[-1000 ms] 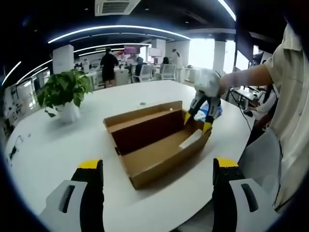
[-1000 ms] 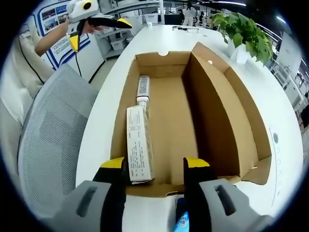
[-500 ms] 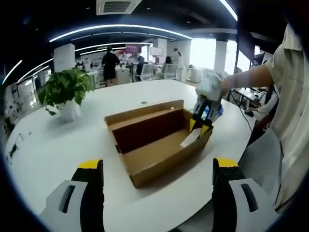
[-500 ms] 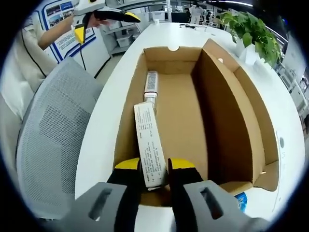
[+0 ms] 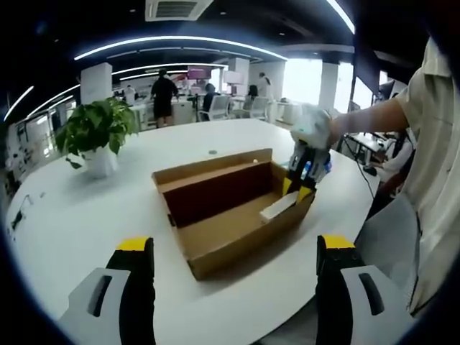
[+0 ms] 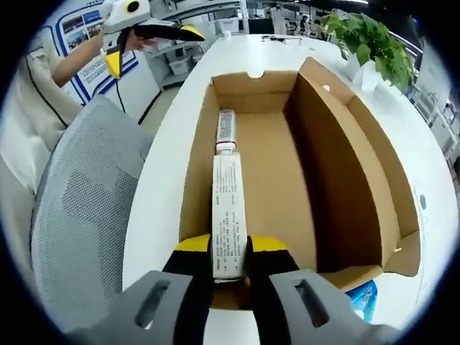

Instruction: Operate the shoe box by opening the lid, removing the specified soft item, and placing it in the target area until the item is outside and the box remains undamaged.

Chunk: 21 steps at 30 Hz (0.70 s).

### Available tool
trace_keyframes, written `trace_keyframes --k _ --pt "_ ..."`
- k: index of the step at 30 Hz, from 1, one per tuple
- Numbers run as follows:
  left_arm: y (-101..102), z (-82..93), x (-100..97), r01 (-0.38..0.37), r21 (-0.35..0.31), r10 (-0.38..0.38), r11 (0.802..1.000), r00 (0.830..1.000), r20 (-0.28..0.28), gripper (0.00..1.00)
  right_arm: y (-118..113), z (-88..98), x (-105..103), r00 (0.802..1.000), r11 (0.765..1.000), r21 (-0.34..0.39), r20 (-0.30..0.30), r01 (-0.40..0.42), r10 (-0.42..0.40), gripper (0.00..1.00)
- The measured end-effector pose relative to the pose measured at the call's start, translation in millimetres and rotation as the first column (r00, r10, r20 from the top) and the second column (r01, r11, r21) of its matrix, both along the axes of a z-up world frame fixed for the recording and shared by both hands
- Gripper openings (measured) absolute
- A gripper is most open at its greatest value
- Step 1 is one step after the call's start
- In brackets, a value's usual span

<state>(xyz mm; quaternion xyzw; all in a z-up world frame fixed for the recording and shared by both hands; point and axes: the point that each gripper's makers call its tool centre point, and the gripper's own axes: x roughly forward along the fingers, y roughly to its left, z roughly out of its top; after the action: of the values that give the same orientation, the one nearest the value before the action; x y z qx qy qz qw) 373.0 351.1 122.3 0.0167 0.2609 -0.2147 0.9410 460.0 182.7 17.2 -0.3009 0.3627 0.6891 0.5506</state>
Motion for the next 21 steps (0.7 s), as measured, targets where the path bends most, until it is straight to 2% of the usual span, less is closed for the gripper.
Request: trace_keyframes --k 13,21 --pt "-3.4 3.8 3.3 0.004 -0.008 -0.004 1.0 1.0 0.015 0.96 3.7 24.1 3.6 0.999 0.997 0.068 0.006 0.038 -0.038 0.15" --pt "-2.8 3.6 2.1 0.006 -0.007 -0.006 1.0 1.0 0.012 0.97 3.7 50.5 9.9 0.997 0.989 0.128 -0.002 0.071 -0.072 0.15"
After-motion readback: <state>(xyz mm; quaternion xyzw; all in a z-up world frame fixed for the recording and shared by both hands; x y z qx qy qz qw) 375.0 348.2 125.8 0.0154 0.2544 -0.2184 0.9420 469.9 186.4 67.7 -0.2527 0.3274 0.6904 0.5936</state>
